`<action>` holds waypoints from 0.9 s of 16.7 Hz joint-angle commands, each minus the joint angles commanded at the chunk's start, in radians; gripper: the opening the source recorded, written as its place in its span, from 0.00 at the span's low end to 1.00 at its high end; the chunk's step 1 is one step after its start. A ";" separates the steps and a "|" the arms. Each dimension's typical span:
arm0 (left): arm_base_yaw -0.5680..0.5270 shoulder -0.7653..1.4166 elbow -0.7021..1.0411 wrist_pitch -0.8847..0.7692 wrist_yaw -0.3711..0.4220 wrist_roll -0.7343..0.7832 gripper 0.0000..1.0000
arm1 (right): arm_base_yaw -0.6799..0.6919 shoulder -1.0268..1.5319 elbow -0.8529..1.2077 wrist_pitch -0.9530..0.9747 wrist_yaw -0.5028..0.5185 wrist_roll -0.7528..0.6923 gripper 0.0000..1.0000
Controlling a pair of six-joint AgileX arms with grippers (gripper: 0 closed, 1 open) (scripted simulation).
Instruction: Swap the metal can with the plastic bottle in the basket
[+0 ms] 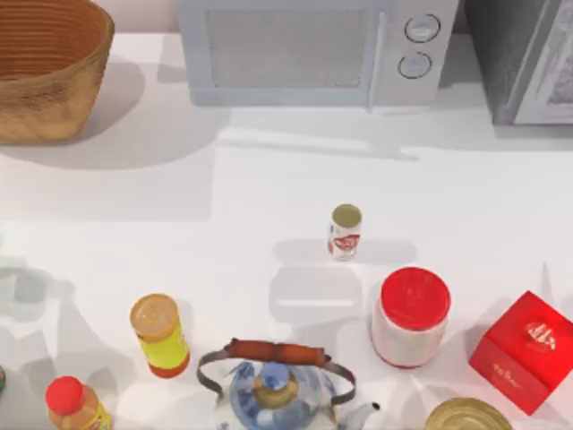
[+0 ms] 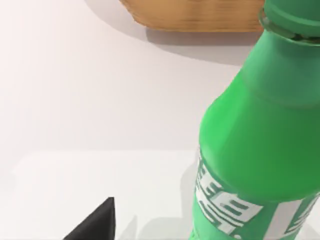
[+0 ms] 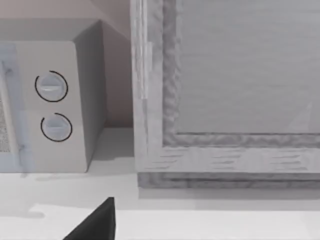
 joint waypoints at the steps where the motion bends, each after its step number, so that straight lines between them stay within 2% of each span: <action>1: -0.018 0.030 0.014 0.016 -0.016 -0.009 1.00 | 0.000 0.000 0.000 0.000 0.000 0.000 1.00; 6: -0.094 0.214 0.087 0.140 -0.082 -0.042 1.00 | 0.000 0.000 0.000 0.000 0.000 0.000 1.00; 10: -0.100 0.357 0.126 0.243 -0.085 -0.044 1.00 | 0.000 0.000 0.000 0.000 0.000 0.000 1.00; 15: -0.104 0.375 0.131 0.258 -0.089 -0.046 1.00 | 0.000 0.000 0.000 0.000 0.000 0.000 1.00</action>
